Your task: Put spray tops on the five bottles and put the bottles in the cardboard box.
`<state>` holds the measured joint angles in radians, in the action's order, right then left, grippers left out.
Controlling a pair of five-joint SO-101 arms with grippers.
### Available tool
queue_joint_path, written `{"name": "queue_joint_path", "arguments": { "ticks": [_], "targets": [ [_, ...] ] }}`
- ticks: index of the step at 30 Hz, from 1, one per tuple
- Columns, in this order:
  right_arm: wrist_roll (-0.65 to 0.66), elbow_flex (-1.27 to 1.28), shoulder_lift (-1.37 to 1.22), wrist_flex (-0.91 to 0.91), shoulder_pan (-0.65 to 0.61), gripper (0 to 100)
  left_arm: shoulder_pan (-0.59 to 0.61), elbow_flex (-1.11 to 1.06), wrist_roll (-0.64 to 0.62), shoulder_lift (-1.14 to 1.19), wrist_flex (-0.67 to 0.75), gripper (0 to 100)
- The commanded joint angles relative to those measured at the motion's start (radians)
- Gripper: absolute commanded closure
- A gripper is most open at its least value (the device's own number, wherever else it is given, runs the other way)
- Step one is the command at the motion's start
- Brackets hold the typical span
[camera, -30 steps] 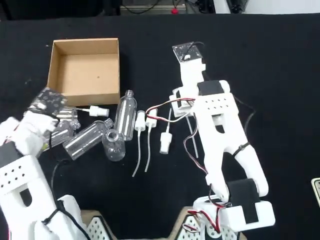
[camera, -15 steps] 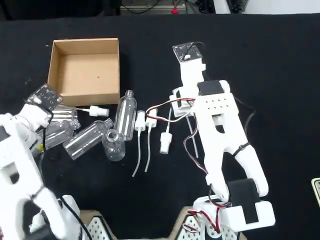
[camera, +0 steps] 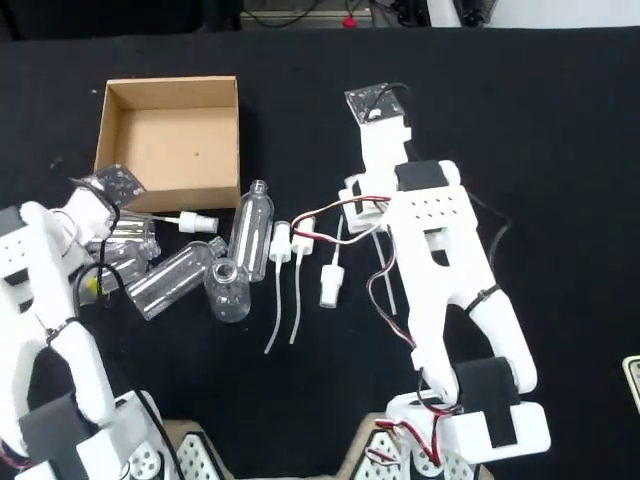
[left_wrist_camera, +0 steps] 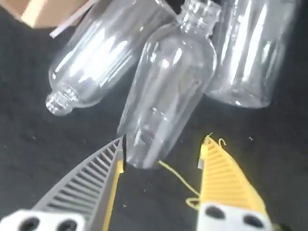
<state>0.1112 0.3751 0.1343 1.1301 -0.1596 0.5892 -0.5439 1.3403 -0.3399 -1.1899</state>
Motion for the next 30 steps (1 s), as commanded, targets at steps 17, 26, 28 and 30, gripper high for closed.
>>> {"name": "queue_joint_path", "arguments": {
  "ticks": [17,26,28,30],
  "targets": [
    [0.0,0.016,0.045,-0.054,-0.011,97.7,-0.061,-0.153,0.002,0.038,0.258,75],
    [0.0,0.024,0.045,-0.058,-0.011,97.7,-0.062,-0.159,0.003,0.087,0.292,75],
    [0.0,0.024,0.045,-0.058,-0.011,97.7,-0.062,-0.159,0.003,0.087,0.292,75],
    [0.0,0.024,0.045,-0.058,-0.011,97.7,-0.061,-0.165,0.003,0.087,0.29,75]
  ]
}}
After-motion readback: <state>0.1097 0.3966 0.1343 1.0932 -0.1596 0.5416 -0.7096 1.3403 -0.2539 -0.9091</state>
